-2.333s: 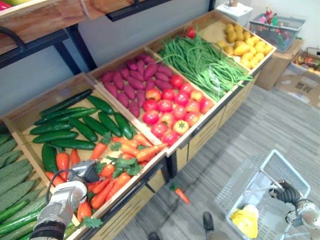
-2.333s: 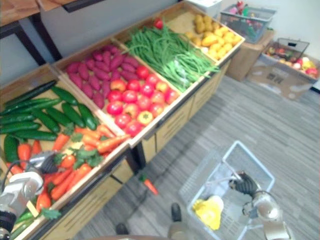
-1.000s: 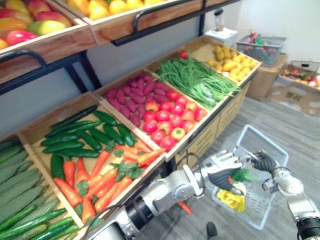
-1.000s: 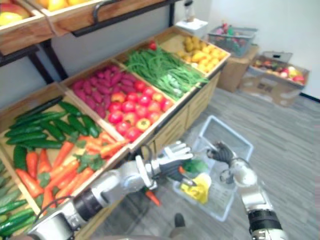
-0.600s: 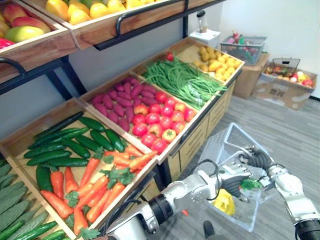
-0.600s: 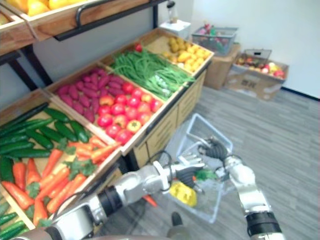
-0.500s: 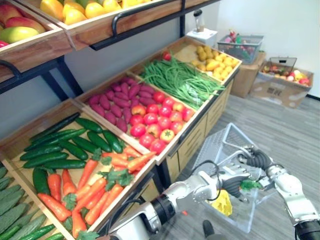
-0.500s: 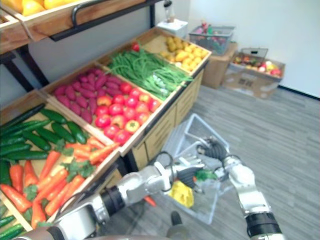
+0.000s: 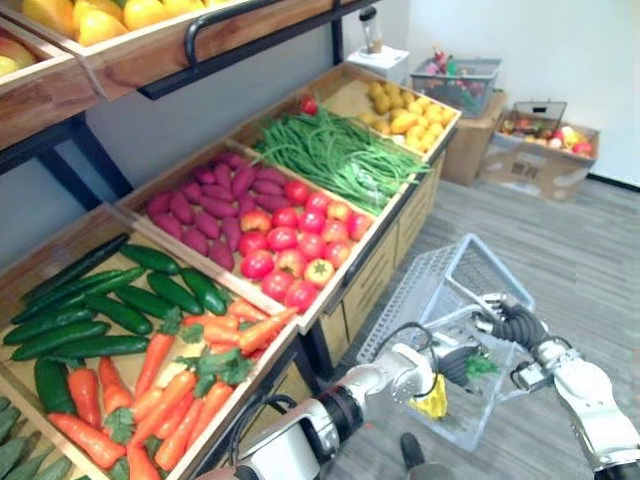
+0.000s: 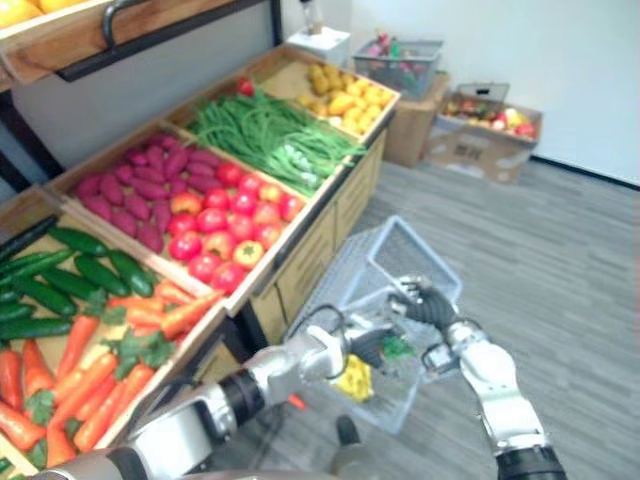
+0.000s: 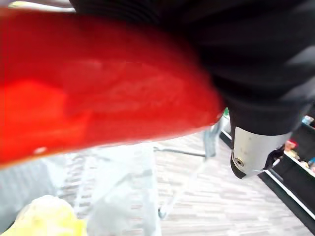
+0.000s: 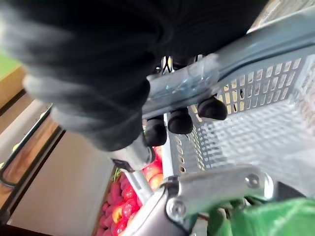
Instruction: Pick vegetable in the basket
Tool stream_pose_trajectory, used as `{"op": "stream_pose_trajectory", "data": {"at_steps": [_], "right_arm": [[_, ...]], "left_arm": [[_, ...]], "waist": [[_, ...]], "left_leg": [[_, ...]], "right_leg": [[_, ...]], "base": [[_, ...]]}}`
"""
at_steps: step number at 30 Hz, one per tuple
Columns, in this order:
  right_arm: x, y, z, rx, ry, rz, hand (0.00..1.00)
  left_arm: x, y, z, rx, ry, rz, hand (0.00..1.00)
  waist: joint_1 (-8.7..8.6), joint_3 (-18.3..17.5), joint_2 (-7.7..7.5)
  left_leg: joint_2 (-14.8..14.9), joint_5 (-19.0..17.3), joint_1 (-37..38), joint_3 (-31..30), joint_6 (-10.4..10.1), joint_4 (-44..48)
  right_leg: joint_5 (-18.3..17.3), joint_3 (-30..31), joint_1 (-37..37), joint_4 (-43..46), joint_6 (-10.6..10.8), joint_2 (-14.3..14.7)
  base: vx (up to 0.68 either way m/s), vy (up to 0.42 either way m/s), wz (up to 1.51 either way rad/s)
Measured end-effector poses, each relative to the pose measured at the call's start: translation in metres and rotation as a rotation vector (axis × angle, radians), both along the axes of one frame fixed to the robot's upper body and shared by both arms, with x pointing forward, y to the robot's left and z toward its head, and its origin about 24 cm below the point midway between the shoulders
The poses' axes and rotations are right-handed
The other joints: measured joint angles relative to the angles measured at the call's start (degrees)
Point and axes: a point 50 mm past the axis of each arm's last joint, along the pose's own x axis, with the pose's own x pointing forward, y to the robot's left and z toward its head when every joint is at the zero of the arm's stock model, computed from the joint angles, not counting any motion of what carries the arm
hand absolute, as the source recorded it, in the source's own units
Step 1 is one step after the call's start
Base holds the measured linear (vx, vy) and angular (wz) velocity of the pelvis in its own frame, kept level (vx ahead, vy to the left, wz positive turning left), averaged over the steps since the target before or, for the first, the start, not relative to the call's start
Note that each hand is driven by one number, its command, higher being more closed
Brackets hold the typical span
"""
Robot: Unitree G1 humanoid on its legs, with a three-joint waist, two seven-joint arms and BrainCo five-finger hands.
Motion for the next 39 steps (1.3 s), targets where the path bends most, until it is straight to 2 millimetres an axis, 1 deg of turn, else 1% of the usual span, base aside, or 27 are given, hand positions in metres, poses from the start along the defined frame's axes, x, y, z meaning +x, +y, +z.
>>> {"op": "stream_pose_trajectory", "data": {"at_steps": [1, 2, 5, 7, 9, 11, 14, 22, 27, 28, 29, 30, 31, 34, 36, 38, 39], "right_arm": [[0.0, 0.001, 0.0, 0.003, -0.001, 0.004, 1.0], [-0.002, 0.0, 0.001, 0.019, -0.004, 0.006, 1.0], [-0.004, -0.005, 0.005, 0.011, -0.007, 0.017, 1.0], [-0.004, -0.007, 0.007, 0.002, -0.012, 0.019, 1.0], [-0.004, -0.007, 0.008, -0.005, -0.02, 0.019, 1.0], [-0.004, -0.005, 0.007, -0.004, -0.022, 0.023, 1.0], [-0.005, -0.004, 0.006, -0.003, -0.019, 0.021, 1.0], [-0.005, -0.006, 0.004, -0.006, -0.016, 0.008, 1.0], [-0.004, -0.012, -0.002, -0.024, -0.004, -0.027, 1.0], [-0.004, -0.016, -0.006, -0.025, 0.01, -0.049, 1.0], [-0.004, -0.019, -0.011, -0.023, 0.027, -0.07, 1.0], [-0.005, -0.021, -0.014, -0.021, 0.035, -0.082, 1.0], [-0.007, -0.024, -0.019, -0.021, 0.057, -0.102, 1.0], [-0.009, -0.026, -0.031, -0.026, 0.09, -0.134, 1.0], [-0.011, -0.028, -0.04, -0.039, 0.117, -0.154, 1.0], [-0.019, -0.038, -0.06, -0.07, 0.202, -0.212, 1.0], [-0.026, -0.042, -0.073, -0.072, 0.264, -0.244, 1.0]], "left_arm": [[0.001, 0.001, -0.001, -0.003, -0.004, 0.015, 1.0], [0.003, 0.003, -0.003, -0.006, -0.013, 0.042, 0.0], [0.007, 0.007, -0.005, -0.017, -0.056, 0.096, 0.0], [0.008, 0.004, -0.003, -0.037, -0.059, 0.119, 0.0], [0.008, 0.005, -0.002, -0.046, -0.07, 0.13, 0.0], [0.01, 0.005, -0.002, -0.043, -0.07, 0.142, 0.0], [0.011, 0.006, -0.001, -0.046, -0.071, 0.148, 0.0], [0.01, 0.005, -0.001, -0.048, -0.074, 0.135, 0.0], [0.007, -0.001, 0.005, -0.07, -0.09, 0.103, 0.0], [0.005, -0.004, 0.009, -0.086, -0.101, 0.087, 0.0], [0.004, -0.008, 0.015, -0.111, -0.113, 0.072, 0.0], [0.004, -0.008, 0.017, -0.121, -0.115, 0.073, 0.0], [0.004, -0.008, 0.02, -0.131, -0.125, 0.068, 0.0], [0.004, -0.003, 0.021, -0.114, -0.141, 0.045, 0.0], [0.002, 0.002, 0.027, -0.138, -0.155, 0.025, 0.0], [-0.007, -0.003, 0.053, -0.259, -0.22, -0.053, 0.0], [-0.015, -0.006, 0.069, -0.337, -0.252, -0.101, 0.0]], "waist": [[-0.25, 0.03, -0.04], [-0.49, 0.03, -0.04], [-0.69, -0.01, 0.02], [-0.9, -0.03, 0.06], [-0.99, -0.02, 0.04], [-1.62, -0.04, 0.07], [-2.05, -0.04, 0.08], [-2.0, -0.04, 0.1], [-1.94, -0.05, 0.1], [-1.84, -0.05, 0.1], [-1.37, -0.05, 0.11], [-1.17, -0.06, 0.12], [-0.56, -0.07, 0.13], [-0.35, -0.09, 0.17], [-0.21, -0.08, 0.16], [1.4, -0.11, 0.13], [2.07, -0.11, 0.14]], "left_leg": [[0.0, -0.11, 0.04, 0.21, -0.09, 0.0], [0.01, -0.22, 0.08, 0.71, -0.02, 0.01], [-0.06, -0.57, 0.08, 2.04, -0.07, 0.03], [-0.05, -0.7, 0.08, 2.23, -0.05, 0.09], [-0.05, -0.89, 0.06, 2.38, -0.28, 0.14], [0.02, -1.04, 0.05, 2.28, -0.47, 0.18], [0.01, -1.18, 0.05, 2.13, -0.47, 0.18], [0.05, -1.18, 0.29, 1.08, -0.46, 0.03], [-0.16, -1.03, 0.16, -0.95, -0.24, 0.01], [-0.24, -0.95, 0.15, -1.46, -0.13, 0.01], [-0.36, -0.93, 0.14, -1.72, -0.1, 0.01], [-0.4, -0.92, 0.14, -1.82, -0.09, 0.01], [-0.43, -0.86, 0.14, -2.18, 0.01, 0.0], [-0.39, -0.57, -0.01, -3.76, 0.39, 0.01], [-0.42, -0.43, -0.11, -4.74, 0.57, 0.01], [-0.59, -0.37, -0.12, -5.45, 0.66, 0.01], [-0.69, -0.29, -0.18, -6.21, 0.79, 0.01]], "right_leg": [[0.0, 0.27, -0.1, 0.0, 0.0, 0.07], [0.02, 0.86, -0.4, 0.0, 0.0, 0.22], [0.26, 2.07, -1.16, -0.05, -0.14, 0.49], [0.27, 2.35, -1.37, -0.06, -0.16, 0.59], [0.29, 2.71, -1.64, -0.06, -0.16, 0.57], [0.3, 2.7, -1.65, -0.04, -0.17, 0.55], [0.3, 2.68, -1.62, -0.05, -0.17, 0.49], [0.24, 1.83, -0.81, -0.08, -0.13, 0.21], [-0.03, 0.06, 0.15, -0.07, 0.07, -0.43], [-0.19, -0.49, 0.41, 0.03, 0.13, -0.48], [-0.24, -0.74, 0.55, 0.06, 0.17, -0.52], [-0.25, -0.83, 0.61, 0.06, 0.18, -0.57], [-0.29, -1.13, 0.83, 0.05, 0.22, -0.67], [-0.48, -2.72, 1.65, 0.05, 0.19, -1.0], [-0.62, -3.75, 2.2, 0.04, 0.24, -1.35], [-0.74, -4.32, 2.59, 0.08, 0.33, -1.46], [-0.91, -5.04, 3.0, 0.08, 0.42, -1.67]], "base": [[0.03, -0.027, -0.21], [0.02, -0.019, -0.19], [0.03, -0.027, -0.24], [0.04, -0.034, -0.12], [0.03, -0.031, -0.1], [0.03, -0.036, -0.01], [0.02, -0.041, 0.0], [0.0, -0.048, 0.06], [-0.01, -0.048, 0.18], [-0.01, -0.043, 0.22], [-0.01, -0.043, 0.18], [-0.01, -0.038, 0.11], [0.0, -0.035, 0.19], [0.0, -0.041, 0.25], [0.0, -0.035, 0.25], [-0.01, -0.037, 0.22], [0.0, -0.028, 0.21]]}}
